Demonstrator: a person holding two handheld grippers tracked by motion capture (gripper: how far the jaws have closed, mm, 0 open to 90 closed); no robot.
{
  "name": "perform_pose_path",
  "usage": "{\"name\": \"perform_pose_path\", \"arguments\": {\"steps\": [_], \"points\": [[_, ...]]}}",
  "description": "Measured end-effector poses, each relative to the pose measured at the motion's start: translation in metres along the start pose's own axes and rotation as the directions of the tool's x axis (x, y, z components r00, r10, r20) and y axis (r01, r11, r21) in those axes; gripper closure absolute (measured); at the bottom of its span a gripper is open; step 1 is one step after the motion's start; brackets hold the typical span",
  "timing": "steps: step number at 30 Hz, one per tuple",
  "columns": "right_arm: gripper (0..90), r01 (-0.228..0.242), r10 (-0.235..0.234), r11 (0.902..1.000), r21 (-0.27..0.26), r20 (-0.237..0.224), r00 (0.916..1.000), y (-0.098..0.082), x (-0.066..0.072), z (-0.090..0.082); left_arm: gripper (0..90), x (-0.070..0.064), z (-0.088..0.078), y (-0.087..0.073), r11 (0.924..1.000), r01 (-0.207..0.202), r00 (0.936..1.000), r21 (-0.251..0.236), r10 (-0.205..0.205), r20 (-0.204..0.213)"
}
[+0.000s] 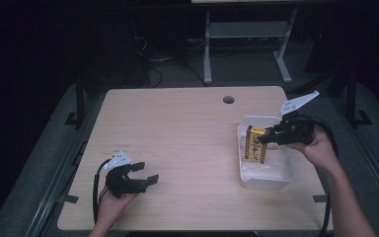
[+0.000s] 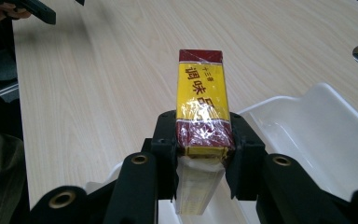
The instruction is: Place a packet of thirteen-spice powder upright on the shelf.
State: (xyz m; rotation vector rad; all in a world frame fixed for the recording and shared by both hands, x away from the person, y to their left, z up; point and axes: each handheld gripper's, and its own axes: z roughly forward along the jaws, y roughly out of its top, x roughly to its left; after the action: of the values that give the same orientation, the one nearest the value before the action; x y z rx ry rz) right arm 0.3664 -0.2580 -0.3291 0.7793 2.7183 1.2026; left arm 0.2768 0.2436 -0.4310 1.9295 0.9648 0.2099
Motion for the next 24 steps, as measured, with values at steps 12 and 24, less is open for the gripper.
{"name": "perform_pose_path", "arguments": {"steps": [12,24], "points": [[67.3,0.013,-0.013,0.9999,0.005,0.009,0.9999,-0.001,0.001,-0.002,19.6,0.001,0.0,0.0,1.0,0.003,1.0,-0.001,-0.003,0.0],[67.1,0.035,-0.036,0.9977,0.058,0.018,0.9992,-0.001,0.001,0.009,19.6,0.001,0.001,0.0,1.0,0.008,1.0,0.001,-0.008,0.005]]}}
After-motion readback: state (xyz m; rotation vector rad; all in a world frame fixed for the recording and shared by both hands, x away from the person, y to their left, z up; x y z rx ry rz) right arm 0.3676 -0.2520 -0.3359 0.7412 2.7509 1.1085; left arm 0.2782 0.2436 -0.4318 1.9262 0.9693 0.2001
